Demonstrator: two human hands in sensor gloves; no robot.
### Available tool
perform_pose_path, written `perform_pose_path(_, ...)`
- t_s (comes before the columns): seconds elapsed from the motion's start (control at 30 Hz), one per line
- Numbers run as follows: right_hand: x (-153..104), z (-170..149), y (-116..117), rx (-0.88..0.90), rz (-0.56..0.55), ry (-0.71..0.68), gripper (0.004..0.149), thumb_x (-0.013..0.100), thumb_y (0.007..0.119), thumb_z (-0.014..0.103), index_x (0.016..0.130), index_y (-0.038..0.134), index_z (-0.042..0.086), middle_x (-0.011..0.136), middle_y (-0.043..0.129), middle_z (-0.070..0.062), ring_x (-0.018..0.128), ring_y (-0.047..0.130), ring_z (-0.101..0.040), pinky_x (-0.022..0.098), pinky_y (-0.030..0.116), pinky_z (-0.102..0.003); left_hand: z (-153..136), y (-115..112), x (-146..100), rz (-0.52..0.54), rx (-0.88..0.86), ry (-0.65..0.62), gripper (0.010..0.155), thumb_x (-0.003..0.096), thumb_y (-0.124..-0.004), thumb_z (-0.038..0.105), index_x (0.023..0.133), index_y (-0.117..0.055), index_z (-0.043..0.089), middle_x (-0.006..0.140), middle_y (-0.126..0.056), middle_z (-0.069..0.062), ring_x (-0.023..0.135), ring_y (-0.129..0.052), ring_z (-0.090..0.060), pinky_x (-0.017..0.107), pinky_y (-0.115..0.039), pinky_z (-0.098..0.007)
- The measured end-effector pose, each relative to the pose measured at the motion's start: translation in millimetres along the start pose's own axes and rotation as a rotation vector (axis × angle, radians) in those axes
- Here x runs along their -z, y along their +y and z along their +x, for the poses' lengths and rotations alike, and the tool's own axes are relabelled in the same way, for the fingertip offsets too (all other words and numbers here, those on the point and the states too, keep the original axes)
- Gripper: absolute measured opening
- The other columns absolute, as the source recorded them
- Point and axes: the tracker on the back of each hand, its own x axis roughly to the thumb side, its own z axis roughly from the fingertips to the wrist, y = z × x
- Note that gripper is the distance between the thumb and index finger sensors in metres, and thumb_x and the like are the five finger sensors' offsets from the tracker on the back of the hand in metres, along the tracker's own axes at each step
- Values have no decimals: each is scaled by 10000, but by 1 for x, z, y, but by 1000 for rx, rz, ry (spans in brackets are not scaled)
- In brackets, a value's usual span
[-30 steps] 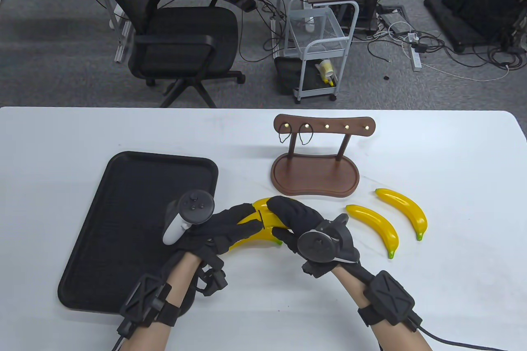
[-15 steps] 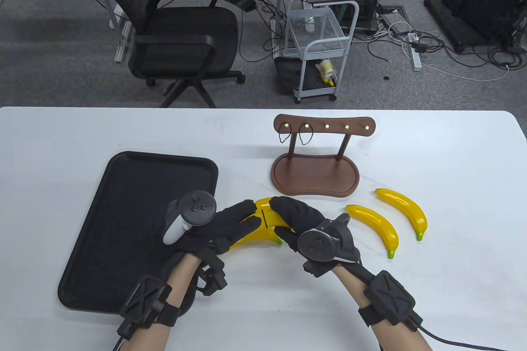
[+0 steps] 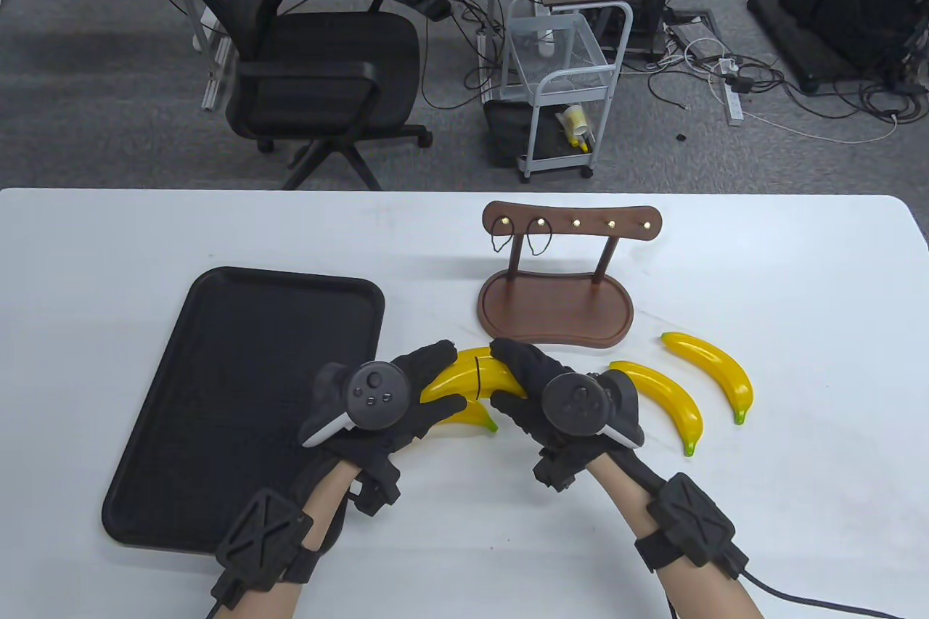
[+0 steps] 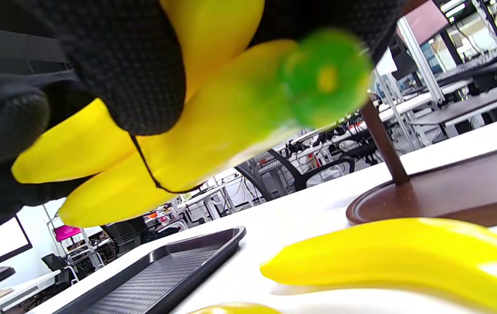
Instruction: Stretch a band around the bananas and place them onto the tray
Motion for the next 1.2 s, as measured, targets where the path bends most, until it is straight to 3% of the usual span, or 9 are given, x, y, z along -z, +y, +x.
perform_pose_path(0.37,0,2,5,24,34,-3,704,472,898,345,1048,598,72,981,781,-160,817,891,-351,559,798,-480,8,-6,0,15,132,9,674,563,-816,473,1121,-515,244,1110,-743,-1,953,-887,-268,754,-714,-473)
perform_pose_path(0.63,0,-6,7,149,57,21,709,533,787,427,1093,508,95,1067,674,-166,904,794,-400,603,735,-530,1,-2,0,59,160,40,657,569,-828,460,1111,-547,216,1093,-775,-10,943,-901,-257,754,-723,-458)
perform_pose_path(1.2,1,-41,-13,295,2,121,713,548,740,469,1104,492,98,1090,640,-175,929,757,-420,615,711,-546,-61,22,-7,159,119,288,656,572,-826,454,1110,-554,196,1085,-785,-30,930,-906,-272,740,-728,-467)
